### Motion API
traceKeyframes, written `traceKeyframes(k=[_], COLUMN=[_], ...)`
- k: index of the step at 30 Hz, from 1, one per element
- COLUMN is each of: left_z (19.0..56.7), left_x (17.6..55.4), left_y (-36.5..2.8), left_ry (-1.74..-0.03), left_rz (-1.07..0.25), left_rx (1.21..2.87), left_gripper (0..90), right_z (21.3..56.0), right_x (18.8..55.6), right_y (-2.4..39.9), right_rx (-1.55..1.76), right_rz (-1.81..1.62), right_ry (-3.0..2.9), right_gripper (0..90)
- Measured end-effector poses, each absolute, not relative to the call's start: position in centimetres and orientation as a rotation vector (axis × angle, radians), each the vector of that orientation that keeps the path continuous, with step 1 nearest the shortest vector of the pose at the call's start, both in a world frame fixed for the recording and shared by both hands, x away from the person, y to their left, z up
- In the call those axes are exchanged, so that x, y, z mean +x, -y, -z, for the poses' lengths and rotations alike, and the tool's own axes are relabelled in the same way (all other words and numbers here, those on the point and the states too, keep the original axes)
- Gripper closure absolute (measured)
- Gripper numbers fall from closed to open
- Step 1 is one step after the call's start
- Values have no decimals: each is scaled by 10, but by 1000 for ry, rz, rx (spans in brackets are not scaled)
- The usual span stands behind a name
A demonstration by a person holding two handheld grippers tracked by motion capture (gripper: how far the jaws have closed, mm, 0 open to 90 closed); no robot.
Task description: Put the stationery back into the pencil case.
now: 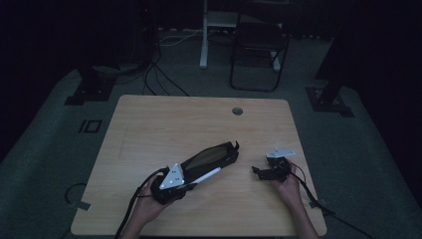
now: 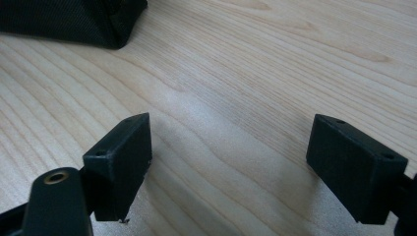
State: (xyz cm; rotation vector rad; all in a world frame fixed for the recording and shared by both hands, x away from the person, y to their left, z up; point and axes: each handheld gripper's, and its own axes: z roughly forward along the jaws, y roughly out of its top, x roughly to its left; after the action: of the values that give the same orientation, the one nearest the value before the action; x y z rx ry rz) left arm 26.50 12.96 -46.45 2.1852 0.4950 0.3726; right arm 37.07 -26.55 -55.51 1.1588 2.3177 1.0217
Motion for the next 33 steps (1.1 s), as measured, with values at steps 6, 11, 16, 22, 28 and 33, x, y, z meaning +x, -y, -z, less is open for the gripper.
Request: traceKeyframes(k=[6, 11, 16, 22, 28, 33], left_z=[458, 452, 447, 442, 436, 431], left_x=[265, 266, 267, 267, 269, 271], left_y=[-128, -127, -127, -127, -127, -127], left_ry=[-478, -466, -452, -441, -431, -420], left_rz=[-387, -400, -409, -421, -429, -435], left_rx=[2204, 2215, 2229, 2240, 2248, 2259], left_gripper=[788, 788, 788, 787, 788, 787], right_z=[555, 555, 555, 555, 555, 555], right_x=[371, 371, 371, 371, 371, 371], right_y=[266, 265, 265, 266, 266, 266], right_rx=[1157, 1159, 1159, 1158, 1158, 1158], right_rz=[-1022, -1022, -1022, -1022, -1022, -1022], right_ry=[-2317, -2318, -2318, -2318, -2318, -2318], right_gripper=[174, 174, 174, 175, 174, 174])
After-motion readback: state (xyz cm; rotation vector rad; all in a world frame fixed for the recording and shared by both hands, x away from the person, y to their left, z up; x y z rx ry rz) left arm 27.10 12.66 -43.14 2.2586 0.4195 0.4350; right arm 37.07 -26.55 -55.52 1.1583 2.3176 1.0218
